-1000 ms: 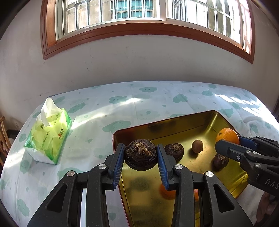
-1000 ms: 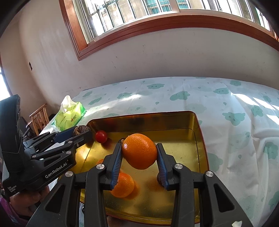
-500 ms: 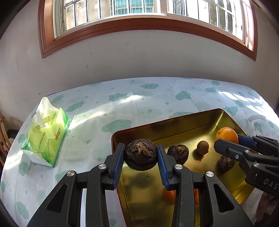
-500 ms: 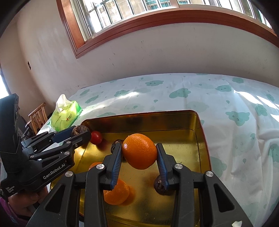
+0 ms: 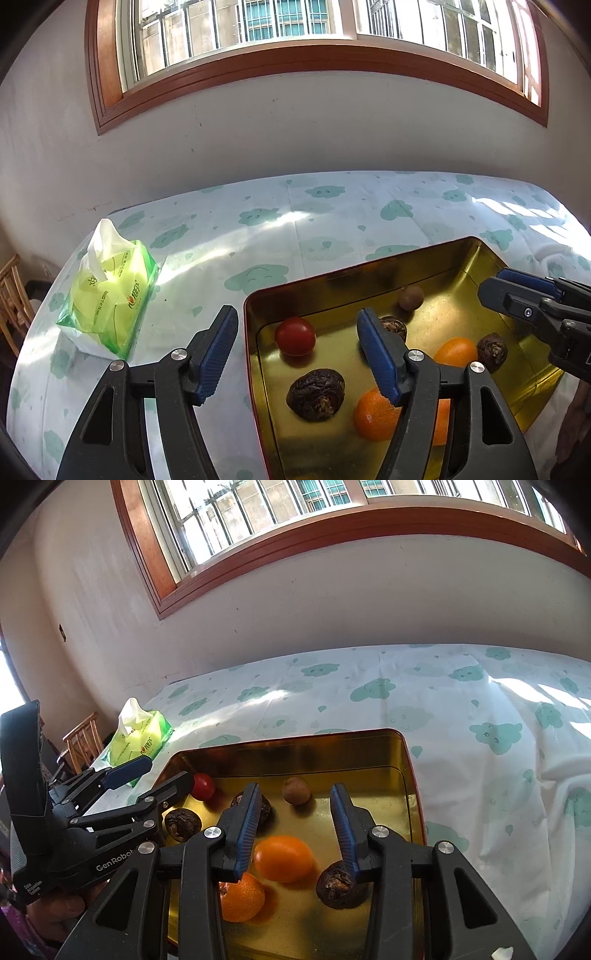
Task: Organize fruits
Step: 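Withdraw both open grippers from the tin toward the loose fruits, then grasp two brown round fruits with the right gripper while the left gripper approaches the dark plum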
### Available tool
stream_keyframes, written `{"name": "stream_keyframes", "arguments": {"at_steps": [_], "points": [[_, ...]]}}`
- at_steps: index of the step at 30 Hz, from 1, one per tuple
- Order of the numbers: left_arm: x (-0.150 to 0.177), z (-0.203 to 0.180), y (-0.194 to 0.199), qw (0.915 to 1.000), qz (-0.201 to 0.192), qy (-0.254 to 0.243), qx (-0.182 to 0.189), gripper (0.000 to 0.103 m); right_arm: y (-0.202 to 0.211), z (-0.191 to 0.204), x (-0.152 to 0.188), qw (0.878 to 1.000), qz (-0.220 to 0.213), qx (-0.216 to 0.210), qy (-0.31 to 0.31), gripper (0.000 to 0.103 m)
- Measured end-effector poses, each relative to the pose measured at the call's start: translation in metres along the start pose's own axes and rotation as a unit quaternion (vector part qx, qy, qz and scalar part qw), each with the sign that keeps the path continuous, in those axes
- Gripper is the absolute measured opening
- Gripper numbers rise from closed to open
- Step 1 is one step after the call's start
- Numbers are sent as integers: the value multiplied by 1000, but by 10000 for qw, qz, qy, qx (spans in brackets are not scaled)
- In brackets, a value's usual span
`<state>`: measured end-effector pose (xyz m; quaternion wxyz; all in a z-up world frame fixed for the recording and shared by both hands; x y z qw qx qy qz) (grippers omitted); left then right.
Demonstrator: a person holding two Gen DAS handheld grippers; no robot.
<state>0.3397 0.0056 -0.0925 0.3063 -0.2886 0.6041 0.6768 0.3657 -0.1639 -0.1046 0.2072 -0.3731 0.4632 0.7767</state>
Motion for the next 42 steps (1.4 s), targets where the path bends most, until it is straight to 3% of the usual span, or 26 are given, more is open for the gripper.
{"name": "stream_keyframes", "arguments": {"at_steps": [5,9,14,17,26,28,33,38,42], "points": [[3,2,12,10000,-75,22,2,69,35,12,6,9991,-162,-369,124,38],[10,9,30,9997,-130,192,19,70,63,26,34,9964,55,-816,219,38],[37,32,66,9972,-304,681,71,75,73,34,91,9948,655,-734,264,38],[68,43,83,9943,-174,985,360,75,62,34,115,9931,987,-611,172,37],[144,53,108,9873,-1,1171,1074,75,34,39,112,9927,1084,-510,99,37],[144,51,113,9859,-124,1131,1229,75,25,38,110,9920,1136,-550,-72,37],[143,38,108,9884,23,878,1236,75,15,40,108,9895,1105,-795,-478,39],[143,35,108,9897,16,773,1202,75,30,53,117,9915,1155,-592,7,22],[143,39,103,9891,151,885,1167,75,54,49,132,9927,1136,-276,308,22]]}}
Point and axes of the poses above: each gripper's, at about its wrist camera, not at the fingertips, and y roughly against the way its jaws point, z to its left, x to its underside, the point moved 4 cm from there along -y, roughly the way its jaws point, and after that the axes turned 3 degrees about -x, right-handed, at the moved point
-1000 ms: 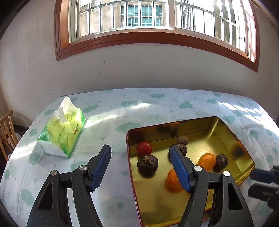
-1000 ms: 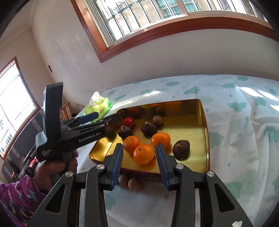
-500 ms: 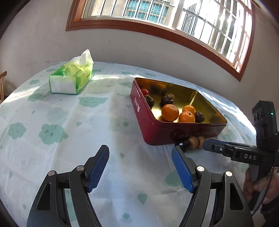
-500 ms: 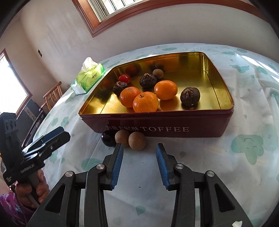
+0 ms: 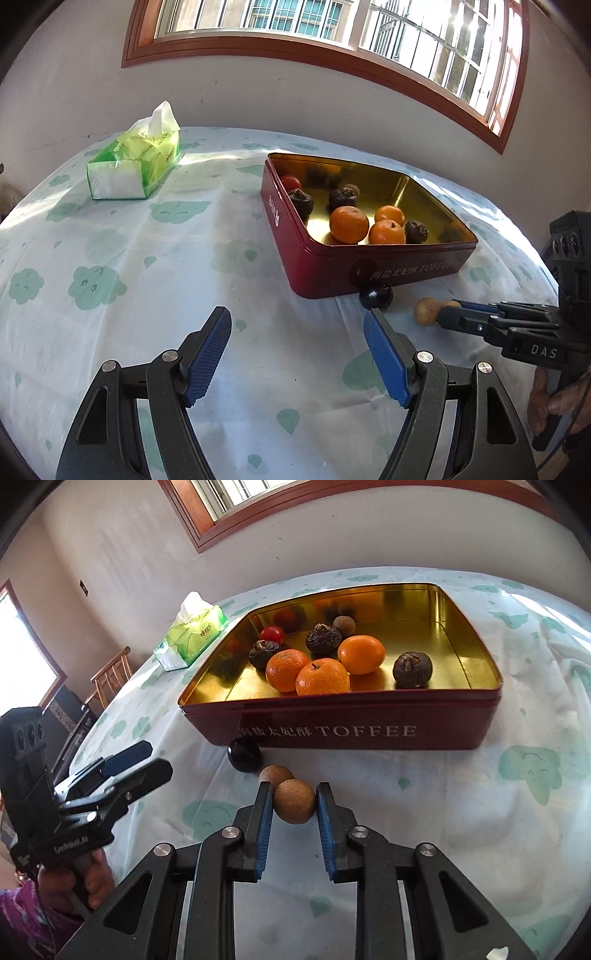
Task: Organize fruits
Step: 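Grasp two brown round fruits with the right gripper while the left gripper approaches the dark plum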
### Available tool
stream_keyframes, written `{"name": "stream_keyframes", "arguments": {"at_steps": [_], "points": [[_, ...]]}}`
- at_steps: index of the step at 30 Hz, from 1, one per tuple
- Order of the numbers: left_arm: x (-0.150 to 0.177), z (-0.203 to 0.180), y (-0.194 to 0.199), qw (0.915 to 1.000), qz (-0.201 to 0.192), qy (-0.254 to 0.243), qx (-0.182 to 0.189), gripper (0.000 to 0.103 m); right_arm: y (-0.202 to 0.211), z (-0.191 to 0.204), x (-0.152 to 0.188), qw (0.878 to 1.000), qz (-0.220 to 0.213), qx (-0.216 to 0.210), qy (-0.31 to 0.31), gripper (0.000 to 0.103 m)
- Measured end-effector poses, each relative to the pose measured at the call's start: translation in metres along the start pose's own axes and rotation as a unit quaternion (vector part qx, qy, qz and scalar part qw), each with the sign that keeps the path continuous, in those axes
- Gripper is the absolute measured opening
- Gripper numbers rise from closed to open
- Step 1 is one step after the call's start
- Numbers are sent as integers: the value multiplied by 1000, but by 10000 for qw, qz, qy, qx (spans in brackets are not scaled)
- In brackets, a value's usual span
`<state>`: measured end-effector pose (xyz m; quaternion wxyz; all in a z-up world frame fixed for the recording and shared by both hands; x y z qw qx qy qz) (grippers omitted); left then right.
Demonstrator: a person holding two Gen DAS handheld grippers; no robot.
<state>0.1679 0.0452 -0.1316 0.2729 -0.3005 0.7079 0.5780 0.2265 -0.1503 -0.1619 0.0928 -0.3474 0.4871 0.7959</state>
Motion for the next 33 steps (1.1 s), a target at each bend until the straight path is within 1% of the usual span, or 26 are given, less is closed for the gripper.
{"name": "stream_keyframes", "arguments": {"at_steps": [3,7,9,12,18,19,20,21,23,25,27,29,30,31,33], "points": [[1,-1,0,10000,-10,-43,-42,75,7,-4,8,10000,22,-35,-48,22],[1,-1,-1,9999,20,-75,-97,75,6,-1,14,9998,81,101,121,26],[1,0,-2,9999,41,-40,-117,75,8,1,14,9997,59,136,213,34],[1,1,-2,9999,49,-15,-132,75,11,0,7,9981,-27,354,500,37],[2,-1,-4,9998,94,-66,-151,75,-6,-5,0,9968,217,233,737,40],[2,-1,-4,9998,98,-71,-155,75,-6,-3,0,9962,168,252,816,37],[2,-1,-4,9998,99,-78,-157,75,-8,-1,1,9951,203,320,909,25],[2,-2,-3,9998,96,-94,-156,75,-7,0,2,9942,206,408,970,23],[2,-6,-1,9997,64,-200,-117,75,-1,-5,4,9950,150,490,858,23],[2,-16,3,9991,114,-414,69,75,12,-20,5,9963,-94,602,609,23],[2,-29,5,9986,200,-458,195,75,28,-48,4,9966,-333,747,95,23],[2,-42,1,9977,312,-409,438,75,43,-79,3,9932,-536,939,-434,23],[1,-48,-2,9973,365,-395,498,75,48,-90,4,9907,-608,1077,-564,23],[1,-54,-6,9973,381,-407,479,75,52,-99,4,9888,-657,1182,-632,23],[-2,-65,-14,9975,387,-462,357,73,54,-108,6,9877,-690,1165,-784,23]]}}
Point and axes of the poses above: each gripper's, at about its wrist camera, not at the fingertips, and y roughly against the way its jaws point, z to its left, x to its underside, the point moved 4 cm from there along -y, roughly the way its jaws point, and after that the axes turned 3 degrees about -x, right-handed, at the moved point
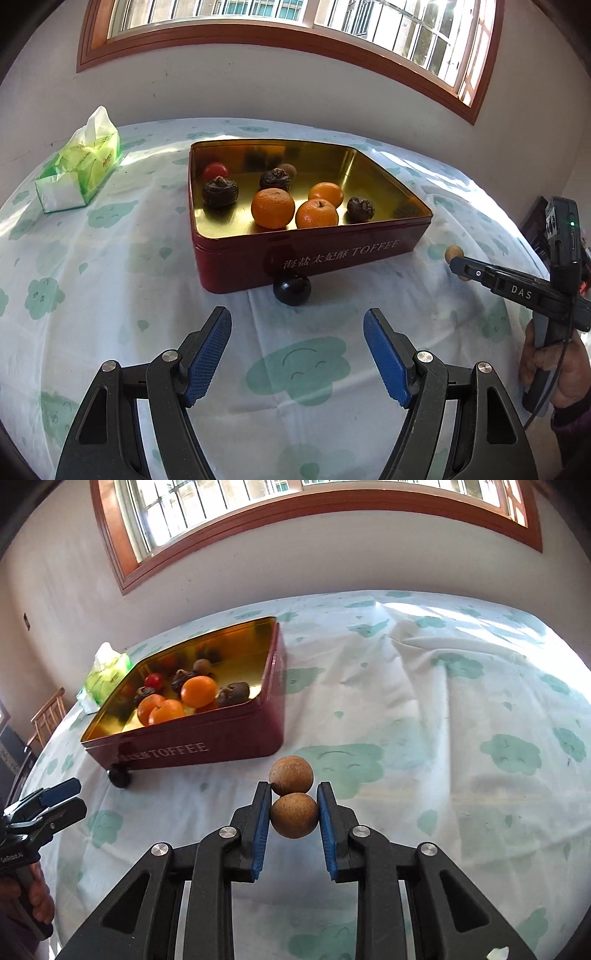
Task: Organize fruits
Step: 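Grasp two brown round fruits with the right gripper while the left gripper approaches the dark plum, then grasp the dark plum with the left gripper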
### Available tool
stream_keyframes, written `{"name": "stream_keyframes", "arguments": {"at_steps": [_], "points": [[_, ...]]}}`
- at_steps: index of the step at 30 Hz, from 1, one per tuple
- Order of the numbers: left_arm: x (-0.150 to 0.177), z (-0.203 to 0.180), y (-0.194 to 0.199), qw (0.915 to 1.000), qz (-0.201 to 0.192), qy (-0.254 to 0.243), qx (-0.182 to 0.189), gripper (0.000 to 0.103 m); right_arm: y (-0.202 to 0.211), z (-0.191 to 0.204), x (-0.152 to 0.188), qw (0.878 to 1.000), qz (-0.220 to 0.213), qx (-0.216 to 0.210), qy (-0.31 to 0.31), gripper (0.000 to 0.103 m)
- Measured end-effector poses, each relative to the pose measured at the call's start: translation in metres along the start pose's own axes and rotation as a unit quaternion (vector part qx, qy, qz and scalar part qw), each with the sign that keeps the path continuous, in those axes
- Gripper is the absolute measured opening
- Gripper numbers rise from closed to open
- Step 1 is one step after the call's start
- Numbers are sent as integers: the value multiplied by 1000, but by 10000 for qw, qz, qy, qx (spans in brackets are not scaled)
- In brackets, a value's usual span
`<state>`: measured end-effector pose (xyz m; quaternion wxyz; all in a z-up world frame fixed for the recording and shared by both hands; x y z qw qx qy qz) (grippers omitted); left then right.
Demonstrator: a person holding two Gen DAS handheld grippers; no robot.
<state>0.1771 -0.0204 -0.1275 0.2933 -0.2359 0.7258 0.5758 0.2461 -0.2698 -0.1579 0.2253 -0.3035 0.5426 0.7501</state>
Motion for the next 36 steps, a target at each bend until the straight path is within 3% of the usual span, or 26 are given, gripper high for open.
{"name": "stream_keyframes", "arguments": {"at_steps": [7,15,16,17,20,27,30,36], "points": [[-9,3,-30,9970,340,655,-222,47,-2,-4,1,9993,98,-333,-129,23],[-18,-2,-42,9960,291,743,-400,43,-6,-6,2,9981,203,-518,-248,23],[-17,-4,-43,9959,254,684,-526,38,-6,-5,2,9982,213,-503,-229,23],[-17,-4,-44,9956,248,654,-626,27,-7,-5,2,9984,219,-479,-202,23],[-15,2,-42,9956,196,817,-414,27,-7,-4,2,9986,234,-453,-172,24],[-5,8,-11,9952,-121,847,-485,27,-5,4,3,9995,185,-237,-9,23],[-5,10,8,9949,-331,710,-630,27,7,22,11,9981,84,-590,-165,23],[-2,13,39,9931,-648,613,-757,27,27,70,31,9962,-25,-859,144,23]]}}
Point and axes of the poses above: each gripper's, at about its wrist camera, not at the fingertips, and y roughly against the way its jaws point, z to its left, x to its underside, the point moved 4 cm from there along -y, roughly the way its jaws point, and after that the axes turned 3 degrees about -x, right-handed, at the moved point
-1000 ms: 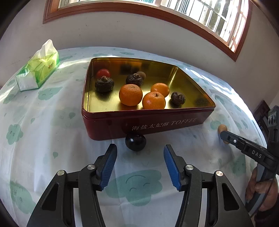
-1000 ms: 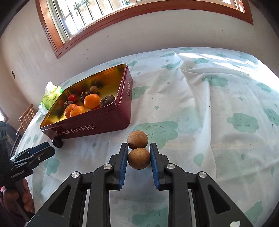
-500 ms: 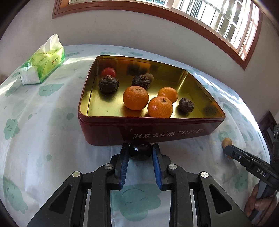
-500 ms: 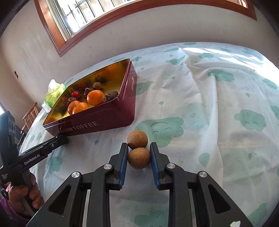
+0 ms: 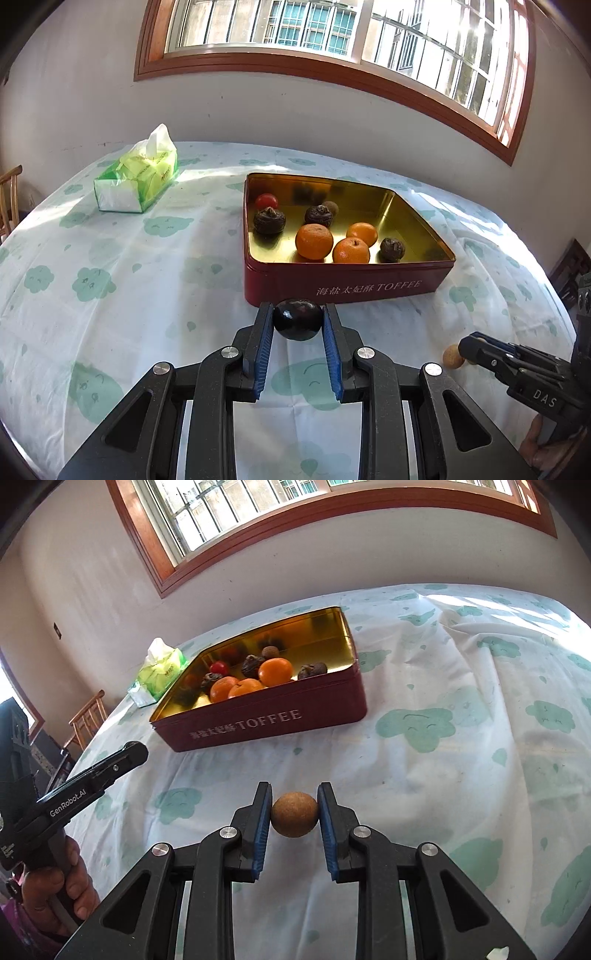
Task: Organize fruits
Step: 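Grasp the dark plum with the left gripper, then carry the dark plum and brown fruit over the tin with both grippers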
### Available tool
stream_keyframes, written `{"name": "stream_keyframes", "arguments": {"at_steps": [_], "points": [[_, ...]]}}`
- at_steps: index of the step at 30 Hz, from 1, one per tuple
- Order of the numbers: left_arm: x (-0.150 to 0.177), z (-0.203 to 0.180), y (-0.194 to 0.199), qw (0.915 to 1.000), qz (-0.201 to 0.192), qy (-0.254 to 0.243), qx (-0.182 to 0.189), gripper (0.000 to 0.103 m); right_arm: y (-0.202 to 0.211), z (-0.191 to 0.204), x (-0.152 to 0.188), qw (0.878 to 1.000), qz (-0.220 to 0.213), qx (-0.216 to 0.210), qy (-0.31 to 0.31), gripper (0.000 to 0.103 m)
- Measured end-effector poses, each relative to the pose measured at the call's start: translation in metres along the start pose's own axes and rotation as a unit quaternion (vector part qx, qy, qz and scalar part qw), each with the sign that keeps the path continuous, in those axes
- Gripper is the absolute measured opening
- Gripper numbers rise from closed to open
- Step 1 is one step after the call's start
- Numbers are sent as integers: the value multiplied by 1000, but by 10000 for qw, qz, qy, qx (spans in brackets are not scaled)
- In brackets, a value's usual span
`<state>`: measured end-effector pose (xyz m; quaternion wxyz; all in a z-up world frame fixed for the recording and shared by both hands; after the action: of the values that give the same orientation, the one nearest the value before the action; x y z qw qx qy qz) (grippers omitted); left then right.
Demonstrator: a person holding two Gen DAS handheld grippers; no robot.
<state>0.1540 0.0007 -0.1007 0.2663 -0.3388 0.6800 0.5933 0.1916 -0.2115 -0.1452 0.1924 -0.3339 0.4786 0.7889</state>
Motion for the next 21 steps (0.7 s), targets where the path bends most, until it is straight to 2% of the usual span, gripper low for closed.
{"name": "stream_keyframes", "arguments": {"at_steps": [6,21], "points": [[3,0,23,9995,-253,-159,-81,27,18,23,3,9997,-143,-13,191,23],[6,5,63,9979,-582,-228,-187,28,65,71,3,9968,-567,-143,544,23]]}}
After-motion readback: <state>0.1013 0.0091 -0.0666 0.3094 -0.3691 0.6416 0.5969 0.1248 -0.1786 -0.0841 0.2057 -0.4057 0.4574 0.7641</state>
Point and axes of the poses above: each gripper's, at about its wrist camera, not at the fingertips, and y roughly against the way its jaws point, z to its left, x to its underside, the point moved 4 cm from there along -y, roughly the way its jaws point, and after that the axes turned 3 degrees about -x, right-handed, at the moved point
